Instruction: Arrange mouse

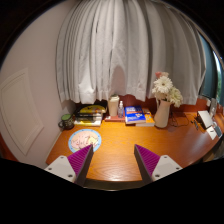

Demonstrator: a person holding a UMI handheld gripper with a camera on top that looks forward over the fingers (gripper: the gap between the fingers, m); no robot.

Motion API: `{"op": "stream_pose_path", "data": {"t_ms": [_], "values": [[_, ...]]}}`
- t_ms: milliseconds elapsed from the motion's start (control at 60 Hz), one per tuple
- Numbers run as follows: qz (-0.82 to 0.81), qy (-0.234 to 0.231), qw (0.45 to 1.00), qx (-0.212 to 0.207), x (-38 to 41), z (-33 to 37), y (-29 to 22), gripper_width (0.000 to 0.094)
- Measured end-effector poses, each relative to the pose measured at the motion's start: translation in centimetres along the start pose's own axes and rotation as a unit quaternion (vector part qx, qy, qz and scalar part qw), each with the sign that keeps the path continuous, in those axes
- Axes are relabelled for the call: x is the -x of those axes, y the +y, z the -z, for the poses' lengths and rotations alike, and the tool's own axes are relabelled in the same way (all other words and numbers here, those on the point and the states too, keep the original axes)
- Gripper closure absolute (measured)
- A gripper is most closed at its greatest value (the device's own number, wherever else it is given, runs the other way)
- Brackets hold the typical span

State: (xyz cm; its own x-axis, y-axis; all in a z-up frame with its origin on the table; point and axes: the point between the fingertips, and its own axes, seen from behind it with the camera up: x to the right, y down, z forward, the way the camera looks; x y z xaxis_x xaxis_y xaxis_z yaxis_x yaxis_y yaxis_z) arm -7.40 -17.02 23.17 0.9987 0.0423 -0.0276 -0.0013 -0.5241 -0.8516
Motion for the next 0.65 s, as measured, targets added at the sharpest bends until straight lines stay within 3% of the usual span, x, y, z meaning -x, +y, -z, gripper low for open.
{"op": "stream_pose_path", "data": {"t_ms": [650], "values": [[-0.014, 0.003, 1.000, -0.011, -5.3, 6.2, 3.0, 0.0116]]}}
